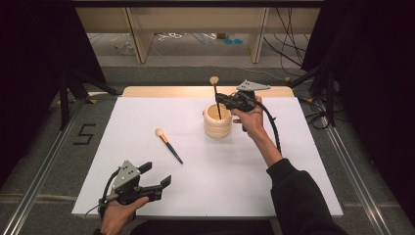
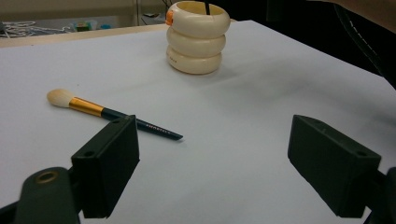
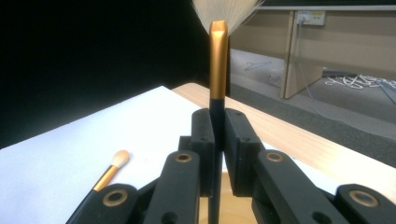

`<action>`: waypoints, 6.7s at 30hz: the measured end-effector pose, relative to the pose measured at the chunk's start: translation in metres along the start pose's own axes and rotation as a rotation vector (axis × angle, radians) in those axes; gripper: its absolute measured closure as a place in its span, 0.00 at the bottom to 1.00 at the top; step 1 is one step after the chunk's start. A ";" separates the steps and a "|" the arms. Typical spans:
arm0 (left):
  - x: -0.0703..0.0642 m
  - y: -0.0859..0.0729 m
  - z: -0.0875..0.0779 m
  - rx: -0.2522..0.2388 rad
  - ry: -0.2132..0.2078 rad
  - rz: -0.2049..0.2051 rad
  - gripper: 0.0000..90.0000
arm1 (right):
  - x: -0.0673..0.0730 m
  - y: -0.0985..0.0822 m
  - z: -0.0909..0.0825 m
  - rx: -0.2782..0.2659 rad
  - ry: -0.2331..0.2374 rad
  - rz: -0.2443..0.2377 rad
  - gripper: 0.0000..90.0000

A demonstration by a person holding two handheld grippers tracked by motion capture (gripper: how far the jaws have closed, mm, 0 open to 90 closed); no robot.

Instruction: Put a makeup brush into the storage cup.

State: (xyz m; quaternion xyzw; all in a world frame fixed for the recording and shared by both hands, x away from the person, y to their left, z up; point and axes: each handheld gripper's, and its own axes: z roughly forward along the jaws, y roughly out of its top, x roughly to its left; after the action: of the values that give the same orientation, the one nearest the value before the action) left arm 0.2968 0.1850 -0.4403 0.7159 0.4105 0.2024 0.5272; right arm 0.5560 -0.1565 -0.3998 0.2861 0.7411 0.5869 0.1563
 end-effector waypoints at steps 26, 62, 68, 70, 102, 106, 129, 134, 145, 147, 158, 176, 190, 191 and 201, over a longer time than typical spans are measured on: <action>0.000 0.000 -0.001 -0.003 0.000 -0.001 0.18 | -0.002 -0.015 0.003 0.027 -0.005 0.031 0.92; 0.000 0.001 -0.002 -0.003 0.004 -0.002 0.18 | 0.010 -0.006 -0.023 0.073 -0.116 0.028 0.33; 0.000 0.000 -0.003 -0.003 0.005 -0.002 0.18 | 0.019 -0.003 -0.033 0.076 -0.139 0.012 0.29; 0.000 0.001 -0.003 -0.004 0.004 -0.004 0.18 | 0.023 -0.003 -0.036 0.074 -0.142 0.013 0.27; 0.000 0.000 -0.003 -0.007 0.008 -0.009 0.18 | 0.071 -0.024 -0.072 0.072 -0.125 -0.004 0.20; 0.000 0.001 -0.004 -0.008 0.010 -0.011 0.18 | 0.075 -0.030 -0.078 0.082 -0.114 0.004 0.21; 0.002 0.002 -0.004 -0.013 0.015 -0.020 0.18 | 0.095 -0.054 -0.102 0.098 -0.093 0.000 0.20; 0.003 0.002 -0.003 -0.010 0.015 -0.014 0.18 | 0.100 -0.059 -0.108 0.101 -0.091 0.003 0.19; 0.003 0.002 -0.001 -0.006 0.009 -0.013 0.18 | 0.109 -0.074 -0.124 0.116 -0.081 0.028 0.19; 0.003 0.002 -0.001 -0.009 0.009 -0.014 0.18 | 0.112 -0.077 -0.126 0.110 -0.070 0.040 0.19; 0.005 0.003 0.000 -0.012 0.009 -0.017 0.18 | 0.119 -0.087 -0.142 0.124 -0.063 0.048 0.19; 0.005 0.003 0.000 -0.011 0.013 -0.019 0.18 | 0.127 -0.093 -0.155 0.143 -0.077 0.026 0.18; 0.008 0.005 0.002 -0.009 0.016 -0.018 0.18 | 0.127 -0.093 -0.154 0.156 -0.064 0.032 0.18; 0.009 0.005 0.002 -0.007 0.011 -0.016 0.18 | 0.127 -0.093 -0.154 0.160 -0.064 0.033 0.18; 0.017 0.013 0.011 0.034 -0.004 0.014 0.18 | 0.128 -0.093 -0.154 0.159 -0.066 0.032 0.18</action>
State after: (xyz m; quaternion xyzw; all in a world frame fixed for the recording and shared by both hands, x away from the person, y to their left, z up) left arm 0.3192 0.1905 -0.4345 0.7281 0.4076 0.1975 0.5145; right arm 0.3458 -0.2127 -0.4358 0.3284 0.7754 0.5187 0.1480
